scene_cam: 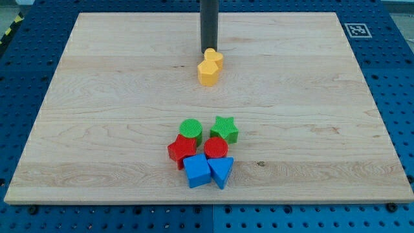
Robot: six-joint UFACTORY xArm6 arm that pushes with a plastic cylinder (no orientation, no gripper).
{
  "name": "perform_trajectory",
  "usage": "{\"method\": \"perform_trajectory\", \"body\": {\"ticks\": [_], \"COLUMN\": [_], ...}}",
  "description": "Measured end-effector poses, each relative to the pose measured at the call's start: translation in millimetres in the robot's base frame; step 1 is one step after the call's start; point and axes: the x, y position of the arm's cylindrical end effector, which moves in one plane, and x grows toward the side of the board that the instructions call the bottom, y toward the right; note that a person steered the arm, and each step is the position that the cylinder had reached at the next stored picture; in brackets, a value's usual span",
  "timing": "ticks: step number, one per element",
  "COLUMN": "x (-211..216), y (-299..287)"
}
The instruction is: Move the green star to the top of the green circle
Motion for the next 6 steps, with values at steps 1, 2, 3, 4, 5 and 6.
{"method": "perform_trajectory", "body": {"ticks": [1, 2, 3, 4, 5, 6], "x": [0.1, 0.0, 17.5, 81.3, 156.0, 225.3], "y": [1.5, 56.7, 129.9, 171.0, 174.4, 156.7]}}
